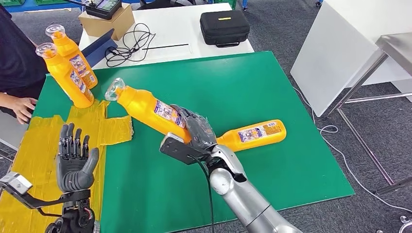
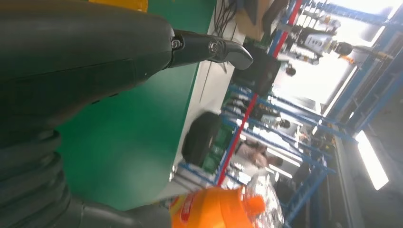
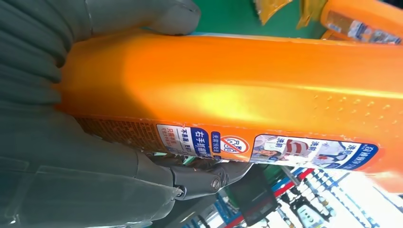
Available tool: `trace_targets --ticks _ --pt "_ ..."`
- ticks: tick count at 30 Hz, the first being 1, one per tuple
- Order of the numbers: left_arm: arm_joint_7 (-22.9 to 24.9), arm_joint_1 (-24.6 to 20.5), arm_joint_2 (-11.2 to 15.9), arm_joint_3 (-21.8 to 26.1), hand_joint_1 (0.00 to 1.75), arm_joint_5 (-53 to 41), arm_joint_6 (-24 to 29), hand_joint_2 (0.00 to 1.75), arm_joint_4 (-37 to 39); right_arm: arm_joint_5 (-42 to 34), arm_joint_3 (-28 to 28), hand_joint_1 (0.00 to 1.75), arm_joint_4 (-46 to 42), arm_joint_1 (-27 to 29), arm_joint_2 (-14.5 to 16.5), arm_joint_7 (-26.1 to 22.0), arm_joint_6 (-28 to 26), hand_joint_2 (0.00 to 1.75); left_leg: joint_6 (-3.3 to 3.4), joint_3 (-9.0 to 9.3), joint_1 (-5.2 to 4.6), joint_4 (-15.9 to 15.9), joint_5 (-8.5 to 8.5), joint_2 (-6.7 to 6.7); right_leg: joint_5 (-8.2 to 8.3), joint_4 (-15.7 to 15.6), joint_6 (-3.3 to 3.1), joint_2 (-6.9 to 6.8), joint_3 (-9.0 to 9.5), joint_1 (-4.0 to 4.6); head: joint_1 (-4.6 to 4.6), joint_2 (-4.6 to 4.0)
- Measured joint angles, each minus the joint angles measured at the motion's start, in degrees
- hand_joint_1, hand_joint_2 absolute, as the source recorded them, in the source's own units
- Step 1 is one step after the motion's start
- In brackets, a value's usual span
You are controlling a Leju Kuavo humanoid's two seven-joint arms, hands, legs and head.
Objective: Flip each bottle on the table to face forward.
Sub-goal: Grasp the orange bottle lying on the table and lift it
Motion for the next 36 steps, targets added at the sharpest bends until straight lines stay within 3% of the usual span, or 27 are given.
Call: trace_targets --ticks 8,17,27,36 --pt "2.18 -0.28 -0.66 -2.06 0.0 5.21 -4.98 1.75 -1.01 1.09 3.51 1.75 2.18 -2.9 2.08 1.04 0.91 1.75 0.0 -0.01 0.01 0.0 0.01 -0.02 0.0 0.01 0.0 0.0 0.0 0.0 0.01 0.0" --pt "2.85 -0.74 -1.19 -3.02 0.0 6.26 -5.99 1.75 -1.09 2.47 5.89 1.75 4.97 -4.31 3.47 1.98 0.94 1.75 0.0 -0.02 0.0 0.0 0.0 -0.05 0.0 0.0 0.0 -0.01 0.0 0.0 0.01 0.0" --pt "4.34 -1.57 -2.45 -1.83 0.0 6.99 -5.42 1.75 -2.32 11.34 11.05 1.75 7.57 -5.7 7.29 6.8 0.72 1.75 -0.01 -0.02 0.1 0.0 0.01 -0.04 -0.01 0.01 0.0 0.0 -0.01 0.05 0.01 0.0" --pt "8.97 -1.12 -3.68 2.03 0.0 9.49 -7.34 1.75 -3.48 19.92 17.71 1.75 6.05 -4.64 7.93 10.99 0.32 1.75 -0.01 -0.03 0.09 0.0 0.0 -0.04 -0.01 0.0 0.0 0.0 -0.03 0.05 0.02 0.0"
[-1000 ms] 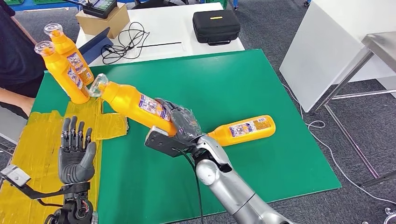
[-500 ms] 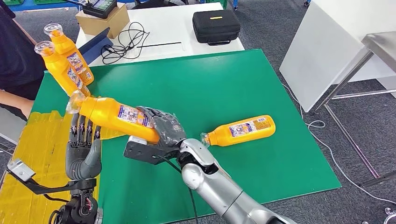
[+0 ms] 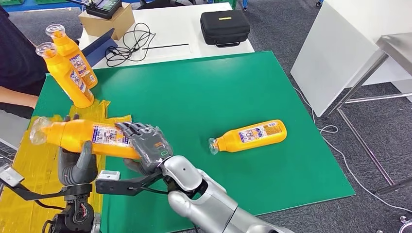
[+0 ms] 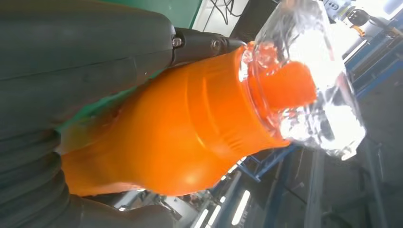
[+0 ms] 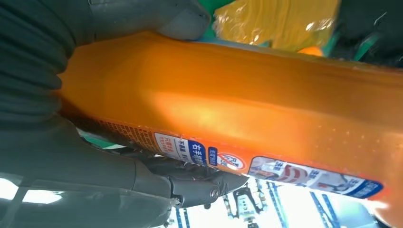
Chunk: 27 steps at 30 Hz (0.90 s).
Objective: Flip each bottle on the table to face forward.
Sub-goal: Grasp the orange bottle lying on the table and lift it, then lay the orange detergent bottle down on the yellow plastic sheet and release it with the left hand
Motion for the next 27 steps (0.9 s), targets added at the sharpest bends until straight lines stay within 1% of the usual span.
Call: trace_targets --ticks 6,12,17,18,21,22,27 --pt "2.24 0.33 -0.09 1.03 0.0 4.46 -1.92 1.75 0.26 3.06 1.85 1.75 -0.38 0.2 -0.02 1.82 1.34 1.75 0.0 0.01 0.0 0.0 0.0 0.02 0.0 0.0 0.0 0.0 -0.01 0.0 -0.01 0.0" --pt "3.73 -0.05 -0.01 1.54 0.0 7.85 -3.35 1.75 1.39 3.45 2.85 1.75 -0.38 0.19 -0.08 1.96 2.27 1.75 0.0 0.01 0.0 0.0 0.0 0.04 0.0 0.0 0.0 0.01 -0.02 0.01 -0.02 0.0" --pt "4.21 -0.41 0.17 1.51 0.0 8.29 -3.75 1.75 2.44 3.41 3.52 1.75 -0.38 0.08 -0.07 1.95 2.67 1.75 0.0 0.01 0.0 0.0 0.0 0.06 0.0 0.0 0.0 0.01 -0.04 0.0 -0.02 0.0" --pt "4.3 -0.45 0.18 1.43 0.08 8.35 -3.8 1.75 2.61 3.4 3.66 1.75 -0.38 0.02 -0.06 1.95 2.7 1.75 0.0 0.0 0.0 0.0 0.0 0.06 0.0 0.0 0.0 0.01 -0.04 0.0 -0.01 0.0" --pt "4.4 -0.79 0.21 1.22 1.39 8.79 -3.68 1.75 3.21 3.16 3.85 1.75 -0.35 -0.18 -0.05 2.22 3.07 1.75 0.0 0.0 0.0 0.0 0.0 0.06 0.0 0.0 0.0 0.01 -0.04 0.0 -0.01 0.0" --pt "4.36 -0.96 0.23 1.18 1.75 8.9 -3.48 1.75 3.43 3.01 3.85 1.75 -0.29 -0.33 -0.04 2.44 3.36 1.75 0.0 0.0 -0.01 0.0 0.0 0.06 0.0 0.0 0.0 0.01 -0.04 0.0 -0.02 0.0" --pt "4.26 -1.2 0.24 1.09 1.75 8.97 -3.04 1.75 3.72 2.77 3.85 1.75 -0.16 -0.67 -0.02 2.87 3.9 1.75 0.0 0.0 -0.01 0.0 0.0 0.06 0.0 0.0 0.0 0.01 -0.04 0.0 -0.04 0.0"
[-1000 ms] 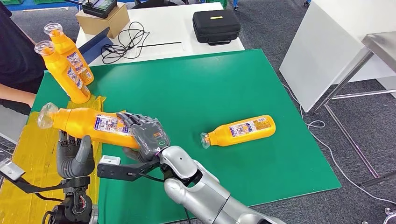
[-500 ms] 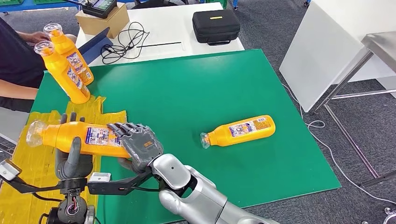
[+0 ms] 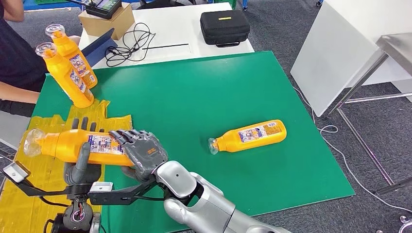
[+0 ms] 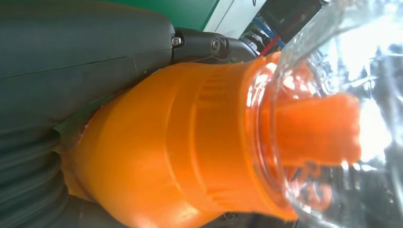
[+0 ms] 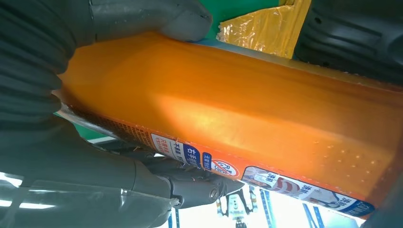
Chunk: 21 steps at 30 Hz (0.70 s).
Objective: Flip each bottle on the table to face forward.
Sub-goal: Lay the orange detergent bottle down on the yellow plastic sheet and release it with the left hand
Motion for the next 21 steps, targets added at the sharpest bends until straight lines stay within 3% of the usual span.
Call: trace_targets --ticks 20,21 --pt "-1.21 -0.65 -0.01 -0.37 1.75 -0.25 1.38 1.75 0.35 -0.76 -0.09 1.75 0.43 -0.87 0.08 0.26 0.84 1.75 0.0 0.0 0.0 0.0 0.0 0.02 0.0 0.0 0.0 0.0 -0.02 0.0 0.02 0.0" --pt "-1.32 -0.71 -0.01 -0.35 1.75 -0.38 1.48 1.75 0.42 -1.09 -0.09 1.34 0.43 -0.93 0.08 0.46 1.14 1.75 0.0 -0.01 0.0 0.0 0.0 0.02 0.0 0.0 0.0 0.0 -0.02 0.0 0.02 0.0"
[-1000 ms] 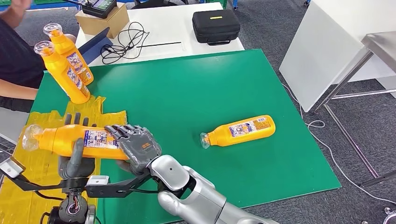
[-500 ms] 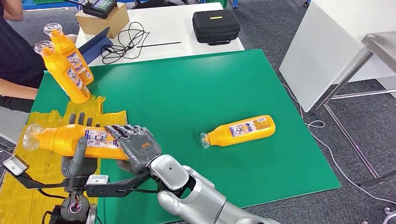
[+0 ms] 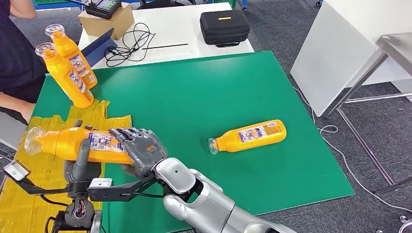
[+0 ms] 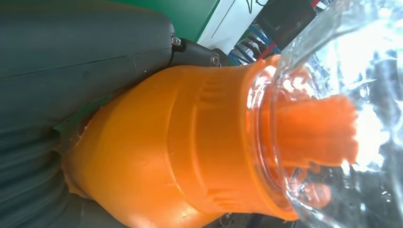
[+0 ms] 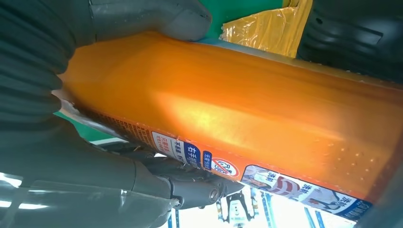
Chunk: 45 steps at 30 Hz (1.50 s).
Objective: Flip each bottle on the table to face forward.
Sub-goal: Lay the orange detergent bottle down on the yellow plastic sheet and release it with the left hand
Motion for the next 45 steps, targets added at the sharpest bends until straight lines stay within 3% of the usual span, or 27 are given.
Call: trace_targets --ticks 3,4,7,11,15,19,25,32,37,45 --pt "-0.46 -0.32 0.01 0.08 1.75 -1.03 0.51 1.75 0.29 -3.03 -0.21 0.03 -0.01 -0.17 -0.03 0.45 1.95 0.44 0.0 0.0 0.0 0.0 0.0 0.0 0.0 0.0 0.0 0.0 0.0 0.0 -0.01 0.0" --pt "-0.76 -0.55 0.02 0.15 1.75 -1.8 0.92 1.75 0.33 -5.06 -0.47 0.0 0.05 -0.1 -0.11 0.12 3.1 0.0 0.0 0.0 0.0 0.0 0.0 -0.01 0.0 0.0 0.0 0.0 0.0 0.0 -0.01 0.0" --pt "-2.9 -1.3 0.34 0.64 1.75 -6.43 3.36 1.75 0.42 -11.98 -2.18 0.0 0.44 0.3 -0.72 -1.65 5.07 0.0 0.0 -0.03 0.0 0.0 0.0 -0.03 0.0 0.0 0.0 0.0 -0.01 0.0 0.02 0.0" --pt "-7.53 -3.28 1.48 2.72 1.75 -21.1 10.3 1.75 0.85 -17.56 -6.55 0.0 0.64 1.77 -2.59 -4.85 1.72 0.0 0.0 -0.03 0.0 0.01 0.01 -0.14 0.0 0.0 0.0 -0.04 0.02 0.0 0.01 0.0" --pt "-11.02 -6.18 3.46 5.19 1.75 -42.19 20.18 1.75 4.49 -20.09 -13.33 0.0 -0.85 3.88 -5.04 -9.18 -1.92 0.0 0.01 -0.01 -0.01 0.01 0.02 -0.17 0.01 0.0 0.01 -0.05 0.06 -0.01 0.01 0.0" --pt "-12.44 -8.21 4.93 6.55 1.75 -50.54 23.95 1.75 8.71 -20.85 -17.76 0.0 -2.44 5.95 -6.55 -11.16 -2.42 0.0 0.01 -0.01 -0.01 0.01 0.02 -0.16 0.01 0.01 0.01 -0.04 0.06 -0.01 0.01 0.0" --pt "-14.43 -7.82 8.05 7.42 1.75 -61.9 32.2 1.75 11.39 -22.83 -18.8 0.0 -2.54 6.43 -6.84 -14.52 -2.85 0.0 -0.03 -0.03 0.02 0.0 -0.01 0.04 0.0 0.02 0.0 0.13 -0.04 0.0 0.01 0.0" --pt "-15.57 -10.93 11.78 3.76 1.75 -86.09 44.7 1.75 21.86 -24.62 -19.11 0.0 -4.3 7.66 -8.2 -14.76 -4.33 0.0 -0.03 -0.01 0.01 0.01 0.01 -0.01 0.01 0.02 0.0 0.12 -0.02 0.0 0.02 0.0" --pt "-15.54 -12.46 11.62 1.25 1.75 -99.75 46.38 1.75 29.68 -25.34 -19.32 0.0 -6.69 8.91 -9.63 -14.84 -4.67 0.0 -0.02 0.0 -0.06 0.02 0.0 0.06 0.02 0.02 0.01 0.14 0.0 -0.05 0.02 0.0" --pt "-16.16 -13.13 10.97 -0.4 1.75 -103.07 46.56 1.75 36.09 -26.2 -19.32 0.0 -8.17 9.53 -10.85 -15.4 -4.87 0.0 -0.02 -0.02 -0.05 0.01 -0.02 0.07 0.01 0.01 0.01 0.14 -0.04 -0.04 0.0 0.0"
